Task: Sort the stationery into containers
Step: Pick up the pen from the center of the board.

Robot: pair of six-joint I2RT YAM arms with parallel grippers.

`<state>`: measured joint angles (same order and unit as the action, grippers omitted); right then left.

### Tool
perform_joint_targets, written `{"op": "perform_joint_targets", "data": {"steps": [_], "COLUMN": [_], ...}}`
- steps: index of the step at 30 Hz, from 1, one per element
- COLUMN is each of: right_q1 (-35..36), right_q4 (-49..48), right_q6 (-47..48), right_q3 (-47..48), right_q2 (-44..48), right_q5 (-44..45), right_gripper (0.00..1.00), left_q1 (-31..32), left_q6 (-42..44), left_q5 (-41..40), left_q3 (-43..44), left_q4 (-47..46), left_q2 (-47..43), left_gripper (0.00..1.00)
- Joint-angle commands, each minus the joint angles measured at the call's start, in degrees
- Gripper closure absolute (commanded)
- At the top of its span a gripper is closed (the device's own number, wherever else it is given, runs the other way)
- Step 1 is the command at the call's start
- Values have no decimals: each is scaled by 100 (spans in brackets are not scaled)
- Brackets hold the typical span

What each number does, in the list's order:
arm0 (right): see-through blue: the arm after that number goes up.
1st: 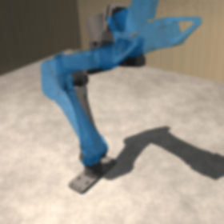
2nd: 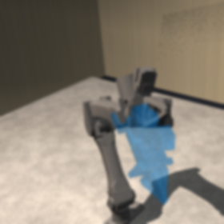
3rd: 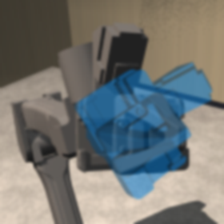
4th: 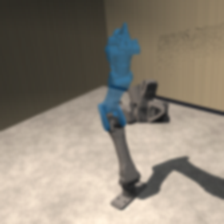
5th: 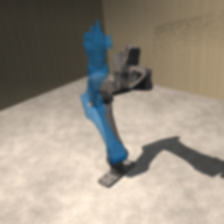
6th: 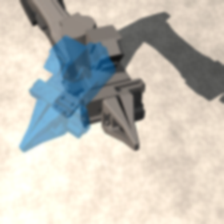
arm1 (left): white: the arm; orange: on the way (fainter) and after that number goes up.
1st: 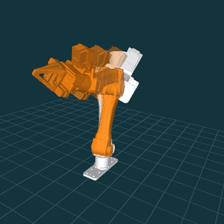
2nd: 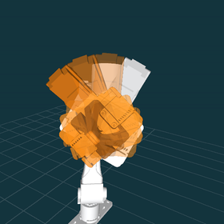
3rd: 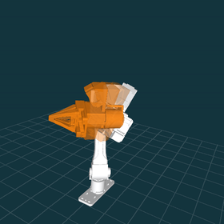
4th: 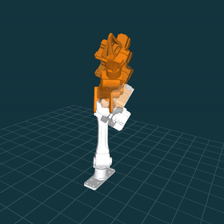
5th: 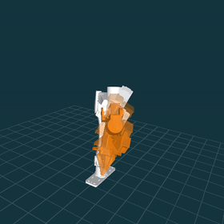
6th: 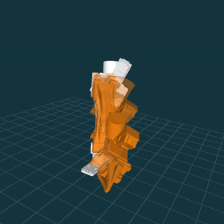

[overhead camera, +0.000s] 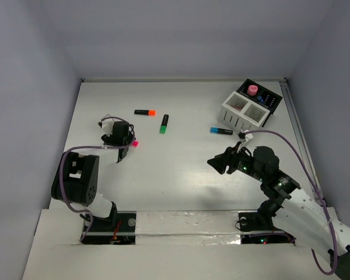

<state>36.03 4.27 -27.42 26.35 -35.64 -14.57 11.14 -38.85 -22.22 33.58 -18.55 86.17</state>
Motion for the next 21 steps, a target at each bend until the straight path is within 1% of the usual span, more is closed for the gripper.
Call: {"op": "perform_joint_targets", "data": {"steps": [1,5,8,12,14,15,16,19,21], "right_q1": [-17,-17,-17,-17,-17,-17,-17,-17,-17], "right_q4": [-366,-348,-313,-304,-295,-287,-287,-260,-216], "right_q6": [-27,-18,-9,-18,-27,-27,-27,-35,0], "right_q3": [2,2,11,2,11,11,19,63,159], "right_q2": [-13,21,83,118,101,66,40,-205,-382], "right_q5": [77,103,173,235,244,235,235,244,261], "right_gripper": [43,43,43,41,34,30,25,17,15], "left_q1": [-24,-24,-24,-24,-24,-24,-24,-24,-24], "left_q6": [333,448,457,493,510,527,536,606,642], "left_q5": [-239,-151,-134,-55,-20,-19,24,103,200], "left_q3": [472,860,1123,1159,1150,1159,1133,967,800], "left_q4": [272,658,904,870,844,835,818,642,361], "left_q2": [189,549,831,875,919,910,902,762,612], "left_gripper": [44,48,53,84,91,97,100,100,100]}}
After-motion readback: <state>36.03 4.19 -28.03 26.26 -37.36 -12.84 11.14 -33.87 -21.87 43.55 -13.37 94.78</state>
